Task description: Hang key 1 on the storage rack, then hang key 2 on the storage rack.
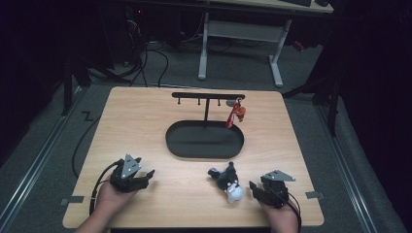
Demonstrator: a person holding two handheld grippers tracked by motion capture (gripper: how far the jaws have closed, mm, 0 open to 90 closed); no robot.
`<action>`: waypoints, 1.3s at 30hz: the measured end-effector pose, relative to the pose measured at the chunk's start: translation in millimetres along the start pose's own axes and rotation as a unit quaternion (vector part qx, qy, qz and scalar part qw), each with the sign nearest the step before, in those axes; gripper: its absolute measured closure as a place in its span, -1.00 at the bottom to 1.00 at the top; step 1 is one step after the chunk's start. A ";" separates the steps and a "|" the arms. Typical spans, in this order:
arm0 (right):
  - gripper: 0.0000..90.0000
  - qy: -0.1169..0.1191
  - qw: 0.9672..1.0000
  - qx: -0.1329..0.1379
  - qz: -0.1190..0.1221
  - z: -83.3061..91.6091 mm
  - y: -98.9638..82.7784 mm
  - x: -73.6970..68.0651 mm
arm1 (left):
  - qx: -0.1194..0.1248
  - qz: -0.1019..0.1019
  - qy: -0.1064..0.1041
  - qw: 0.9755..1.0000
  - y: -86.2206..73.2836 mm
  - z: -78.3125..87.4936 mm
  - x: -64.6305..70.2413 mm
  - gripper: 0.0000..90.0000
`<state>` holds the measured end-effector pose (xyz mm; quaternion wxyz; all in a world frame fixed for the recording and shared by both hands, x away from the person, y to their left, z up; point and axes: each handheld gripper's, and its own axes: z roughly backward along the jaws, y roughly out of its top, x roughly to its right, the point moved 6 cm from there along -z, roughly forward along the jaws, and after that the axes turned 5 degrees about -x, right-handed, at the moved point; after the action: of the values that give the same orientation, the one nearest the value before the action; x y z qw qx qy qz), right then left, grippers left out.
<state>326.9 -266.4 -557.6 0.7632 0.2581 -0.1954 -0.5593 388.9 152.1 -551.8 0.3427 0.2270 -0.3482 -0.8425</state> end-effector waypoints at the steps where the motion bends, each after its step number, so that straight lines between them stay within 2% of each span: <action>1: 0.09 -0.005 1.000 -0.004 0.001 0.4 1.9 -0.5 | 0.000 0.001 -0.002 1.000 -0.1 -0.7 -0.2 -0.32; 5: 0.03 -0.018 0.999 -0.035 0.008 3.3 10.6 -2.6 | 0.000 0.002 -0.007 1.000 -0.1 -2.6 0.3 -0.37; 9: -0.05 -0.019 0.997 -0.077 0.008 5.0 17.1 -0.5 | -0.001 -0.001 -0.010 1.000 -0.4 -2.6 1.1 -0.38; 12: -0.07 -0.027 0.994 -0.106 0.021 4.6 19.6 2.6 | 0.003 -0.007 -0.018 1.000 0.7 -2.3 3.4 -0.38; 14: -0.10 -0.024 0.992 -0.126 0.021 4.4 20.7 2.4 | 0.005 -0.010 -0.016 1.000 1.5 -1.8 3.8 -0.38; 17: -0.12 -0.022 0.988 -0.152 0.029 3.4 22.9 1.5 | 0.006 -0.006 -0.017 1.000 1.3 -1.5 3.3 -0.38; 23: -0.17 -0.024 0.981 -0.185 0.050 3.2 29.6 -0.5 | 0.007 -0.003 -0.016 1.000 -0.4 0.6 2.1 -0.38; 26: -0.20 -0.015 0.978 -0.202 0.041 4.9 34.8 -0.4 | 0.015 0.001 -0.018 1.000 2.1 1.3 2.1 -0.39; 32: -0.24 -0.005 0.971 -0.237 0.032 6.9 36.5 0.2 | 0.003 -0.001 -0.026 1.000 0.0 -3.7 3.9 -0.41; 37: -0.28 -0.004 0.964 -0.264 0.039 10.6 32.8 -1.3 | -0.004 -0.002 -0.036 0.999 -0.9 -5.7 6.0 -0.43; 39: -0.29 -0.009 0.962 -0.267 0.045 13.1 33.3 -1.9 | -0.011 -0.003 -0.036 0.999 -2.7 -6.7 7.0 -0.41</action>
<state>343.7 -258.8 -526.8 0.8269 0.0308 -0.0566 -0.5587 387.3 145.4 -559.2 0.3300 0.1936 -0.3500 -0.8550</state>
